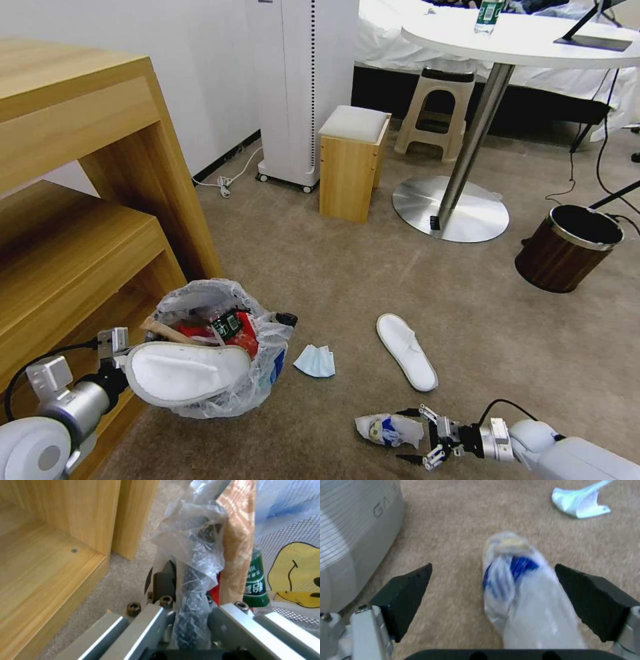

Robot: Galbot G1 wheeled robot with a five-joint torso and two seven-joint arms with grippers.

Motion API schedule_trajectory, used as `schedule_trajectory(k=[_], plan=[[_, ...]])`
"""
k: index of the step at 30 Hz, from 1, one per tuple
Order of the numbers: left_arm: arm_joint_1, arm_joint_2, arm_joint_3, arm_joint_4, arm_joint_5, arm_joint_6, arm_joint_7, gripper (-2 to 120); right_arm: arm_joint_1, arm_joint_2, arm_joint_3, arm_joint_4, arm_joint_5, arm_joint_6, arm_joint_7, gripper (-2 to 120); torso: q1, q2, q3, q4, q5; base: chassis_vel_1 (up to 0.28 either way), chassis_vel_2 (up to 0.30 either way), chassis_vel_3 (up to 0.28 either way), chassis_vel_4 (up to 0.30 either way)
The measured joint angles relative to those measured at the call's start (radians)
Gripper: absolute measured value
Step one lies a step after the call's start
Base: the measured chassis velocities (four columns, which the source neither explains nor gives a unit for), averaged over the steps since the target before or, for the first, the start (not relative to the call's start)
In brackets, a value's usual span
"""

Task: Pick up the trash bin and place the garbage on the floor into it.

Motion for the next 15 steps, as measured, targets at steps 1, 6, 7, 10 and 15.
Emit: schedule_trajectory(k=[1, 6, 7, 10, 15], plan=[[0.000, 0.000, 0.000, 0.000, 0.000, 0.000, 0.000, 0, 0.000, 0.000, 0.000, 0.000, 0.000, 0.000, 0.000, 92, 0.000, 0.000, 0.000, 0.0000, 0.0000, 0.000, 0.000, 0.000, 0.000], [0.002, 0.003, -0.001, -0.007, -0.004, 0.000, -0.002, 0, -0.013, 0.011, 0.016, -0.025, -0.008, 0.000, 0.000, 92, 0.000, 0.000, 0.000, 0.0002, 0.0002, 0.000, 0.000, 0.000, 0.000], [0.003, 0.004, -0.002, -0.009, -0.005, 0.000, -0.003, 0, -0.016, 0.013, 0.018, -0.033, -0.009, 0.000, 0.000, 92, 0.000, 0.000, 0.000, 0.0001, 0.0003, 0.000, 0.000, 0.000, 0.000], [0.005, 0.004, -0.003, -0.012, -0.006, 0.000, -0.003, 0, -0.017, 0.018, 0.022, -0.048, -0.010, 0.000, 0.000, 92, 0.000, 0.000, 0.000, 0.0000, 0.0002, 0.000, 0.000, 0.000, 0.000], [0.010, 0.002, -0.004, -0.021, -0.008, 0.000, -0.003, 0, -0.013, 0.032, 0.033, -0.088, -0.011, 0.000, 0.001, 91, 0.000, 0.000, 0.000, 0.0001, 0.0002, 0.000, 0.000, 0.000, 0.000]])
